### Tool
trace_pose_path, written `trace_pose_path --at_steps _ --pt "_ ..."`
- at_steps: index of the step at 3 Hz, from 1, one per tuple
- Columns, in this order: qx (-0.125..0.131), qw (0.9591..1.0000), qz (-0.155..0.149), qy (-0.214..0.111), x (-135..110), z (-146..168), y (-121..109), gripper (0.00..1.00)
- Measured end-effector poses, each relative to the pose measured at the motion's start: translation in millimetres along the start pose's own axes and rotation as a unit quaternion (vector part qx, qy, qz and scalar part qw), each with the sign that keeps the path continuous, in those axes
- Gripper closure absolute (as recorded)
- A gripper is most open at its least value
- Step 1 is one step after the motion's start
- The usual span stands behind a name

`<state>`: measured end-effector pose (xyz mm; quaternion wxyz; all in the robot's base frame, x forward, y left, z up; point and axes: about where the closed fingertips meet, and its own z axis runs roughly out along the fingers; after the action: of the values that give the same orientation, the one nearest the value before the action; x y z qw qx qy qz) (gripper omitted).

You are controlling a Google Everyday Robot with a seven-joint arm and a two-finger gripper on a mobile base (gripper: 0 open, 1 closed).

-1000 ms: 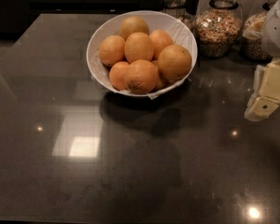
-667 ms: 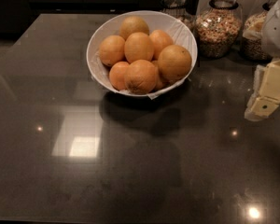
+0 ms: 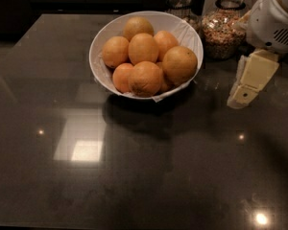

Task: Pick orange from white bowl

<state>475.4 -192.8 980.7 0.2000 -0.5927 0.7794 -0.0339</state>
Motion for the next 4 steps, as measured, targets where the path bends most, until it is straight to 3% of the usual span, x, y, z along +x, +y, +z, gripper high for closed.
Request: trace_pose_path --at_steps 2,4 --pt "-0.008 0.9978 0.033 -0.057 -46.1 14.3 -38.8 0.0" --pt "-0.009 0.9962 0.047 -0.073 -54.4 27.0 -37.0 0.0"
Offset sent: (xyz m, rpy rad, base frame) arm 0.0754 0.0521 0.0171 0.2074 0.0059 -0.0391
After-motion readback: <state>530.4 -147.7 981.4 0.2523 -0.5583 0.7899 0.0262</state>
